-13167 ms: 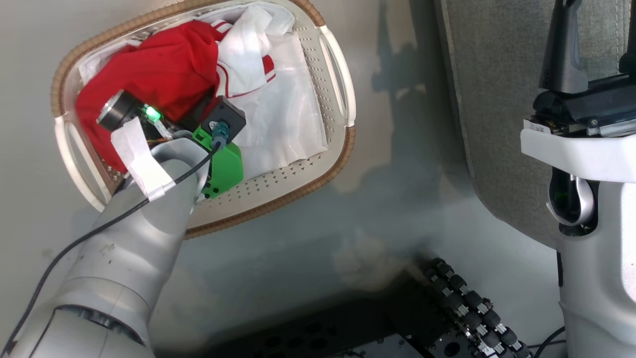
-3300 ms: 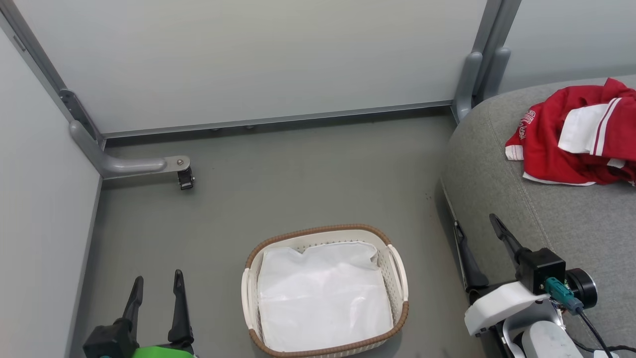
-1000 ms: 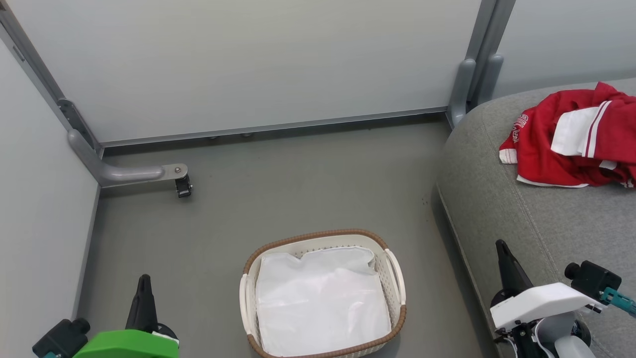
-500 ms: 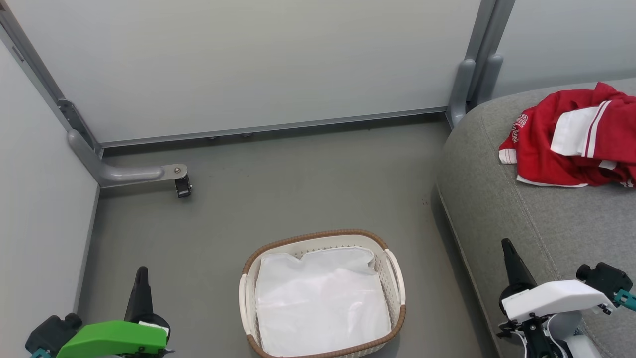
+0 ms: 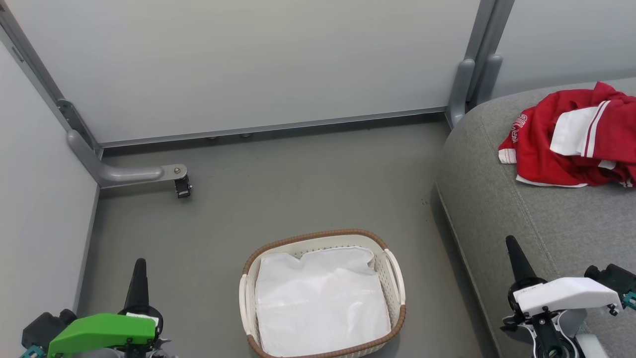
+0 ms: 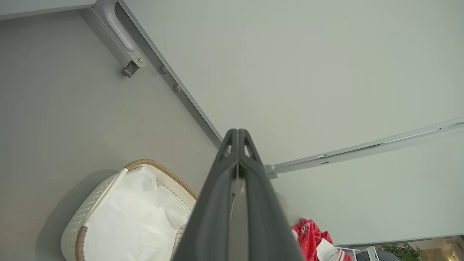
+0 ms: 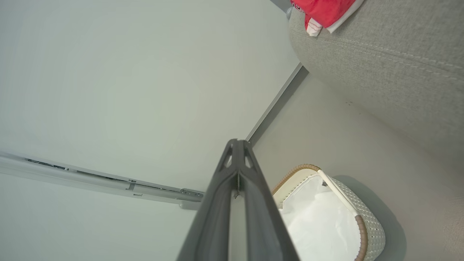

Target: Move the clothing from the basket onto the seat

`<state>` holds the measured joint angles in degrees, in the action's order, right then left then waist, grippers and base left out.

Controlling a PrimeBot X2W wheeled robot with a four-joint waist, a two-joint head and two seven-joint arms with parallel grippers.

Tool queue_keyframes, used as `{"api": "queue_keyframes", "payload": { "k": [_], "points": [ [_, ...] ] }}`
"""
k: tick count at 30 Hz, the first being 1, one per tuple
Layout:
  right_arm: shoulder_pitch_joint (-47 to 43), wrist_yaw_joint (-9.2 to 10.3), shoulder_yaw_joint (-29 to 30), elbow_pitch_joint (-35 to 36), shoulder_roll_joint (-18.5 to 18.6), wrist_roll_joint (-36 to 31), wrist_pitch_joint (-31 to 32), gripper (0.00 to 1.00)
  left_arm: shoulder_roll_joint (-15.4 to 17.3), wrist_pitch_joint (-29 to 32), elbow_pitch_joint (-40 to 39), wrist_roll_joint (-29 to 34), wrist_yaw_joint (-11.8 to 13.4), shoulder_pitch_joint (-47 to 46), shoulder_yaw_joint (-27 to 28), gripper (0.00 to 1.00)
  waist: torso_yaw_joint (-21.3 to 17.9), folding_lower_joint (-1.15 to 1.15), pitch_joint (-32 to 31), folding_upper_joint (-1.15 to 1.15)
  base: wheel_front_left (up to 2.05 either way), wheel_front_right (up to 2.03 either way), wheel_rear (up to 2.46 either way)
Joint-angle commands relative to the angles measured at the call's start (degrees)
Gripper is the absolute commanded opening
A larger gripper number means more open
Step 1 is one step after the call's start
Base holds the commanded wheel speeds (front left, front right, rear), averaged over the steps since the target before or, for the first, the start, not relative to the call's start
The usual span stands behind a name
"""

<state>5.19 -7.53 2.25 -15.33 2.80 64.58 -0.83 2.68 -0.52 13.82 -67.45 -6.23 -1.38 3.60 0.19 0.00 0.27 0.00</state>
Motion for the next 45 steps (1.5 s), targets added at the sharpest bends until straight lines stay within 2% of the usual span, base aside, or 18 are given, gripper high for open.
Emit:
{"api": "queue_keyframes", "payload": {
  "k": [1, 45],
  "points": [
    [0.9, 0.04, 0.38, 0.71, 0.42, 1.64, 0.47, 0.0, 0.26, 0.45, -0.32, -1.32, -0.35, -1.5, 0.38, 0.0, 0.0, 0.0, 0.0, 0.0, 0.0, 0.0, 0.0],
    [1.17, 0.04, 3.56, 1.32, 0.45, 23.63, 6.19, 0.0, 0.33, 6.06, 0.18, -21.12, -1.26, -4.78, 2.65, 0.0, -0.15, 0.0, -0.08, 0.0, 0.0, 0.0, 0.0]
  ]
}}
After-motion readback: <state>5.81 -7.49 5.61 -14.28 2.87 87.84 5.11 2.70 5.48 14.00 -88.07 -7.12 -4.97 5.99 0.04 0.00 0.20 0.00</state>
